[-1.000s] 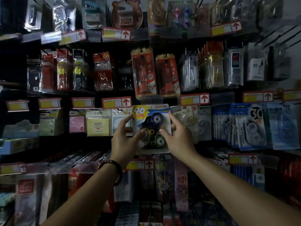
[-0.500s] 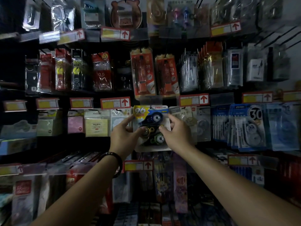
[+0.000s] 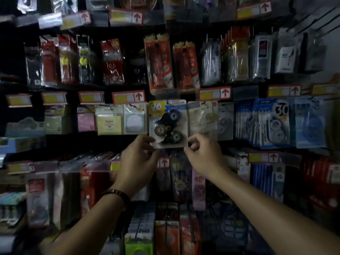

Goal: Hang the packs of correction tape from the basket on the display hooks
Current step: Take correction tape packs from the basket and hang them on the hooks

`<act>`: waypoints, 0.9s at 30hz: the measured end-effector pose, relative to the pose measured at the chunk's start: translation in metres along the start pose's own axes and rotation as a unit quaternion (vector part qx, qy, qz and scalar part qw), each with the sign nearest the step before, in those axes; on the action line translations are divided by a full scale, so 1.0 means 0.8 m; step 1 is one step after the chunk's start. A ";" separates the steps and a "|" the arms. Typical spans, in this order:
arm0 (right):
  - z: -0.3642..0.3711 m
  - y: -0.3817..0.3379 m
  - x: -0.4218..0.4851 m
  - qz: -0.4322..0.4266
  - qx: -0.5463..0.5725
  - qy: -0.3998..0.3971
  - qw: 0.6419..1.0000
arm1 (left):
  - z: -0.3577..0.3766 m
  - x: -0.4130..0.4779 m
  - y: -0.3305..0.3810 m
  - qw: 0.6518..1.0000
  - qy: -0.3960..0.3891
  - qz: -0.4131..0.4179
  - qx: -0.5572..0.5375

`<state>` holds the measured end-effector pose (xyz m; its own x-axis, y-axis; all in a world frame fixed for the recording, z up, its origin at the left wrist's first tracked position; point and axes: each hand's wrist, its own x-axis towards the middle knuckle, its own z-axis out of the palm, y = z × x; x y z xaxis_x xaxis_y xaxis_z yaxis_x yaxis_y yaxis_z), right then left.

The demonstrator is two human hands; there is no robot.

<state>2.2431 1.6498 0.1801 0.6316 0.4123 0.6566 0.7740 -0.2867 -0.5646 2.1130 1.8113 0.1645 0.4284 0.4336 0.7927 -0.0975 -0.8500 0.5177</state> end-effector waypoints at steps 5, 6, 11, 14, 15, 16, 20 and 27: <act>0.018 0.049 -0.109 0.009 0.009 -0.098 0.995 | 0.005 -0.148 -0.007 0.983 -0.168 0.044 0.062; 0.024 0.061 -0.133 0.012 0.008 -0.122 0.992 | 0.011 -0.181 -0.018 0.976 -0.195 0.038 0.087; 0.083 0.147 -0.276 0.078 -0.011 -0.307 0.948 | 0.054 -0.368 -0.102 0.900 -0.400 -0.059 0.160; 0.123 0.209 -0.377 0.129 -0.023 -0.400 0.907 | 0.072 -0.471 -0.148 0.828 -0.518 -0.131 0.170; 0.136 0.229 -0.410 0.152 -0.026 -0.422 0.893 | 0.077 -0.500 -0.160 0.809 -0.542 -0.153 0.166; 0.147 0.249 -0.442 0.175 -0.028 -0.445 0.878 | 0.082 -0.524 -0.170 0.786 -0.570 -0.172 0.164; 0.198 0.335 -0.569 0.271 -0.049 -0.483 0.831 | 0.106 -0.602 -0.200 0.739 -0.632 -0.181 0.146; 0.286 0.450 -0.724 0.443 -0.052 -0.508 0.737 | 0.164 -0.660 -0.254 0.635 -0.705 -0.283 0.139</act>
<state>2.1454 1.5057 -0.5179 0.5722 0.4435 -0.6898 0.1111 -0.8753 -0.4706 2.0244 1.7157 -0.4012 0.7207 0.1611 -0.6742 0.5097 -0.7824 0.3579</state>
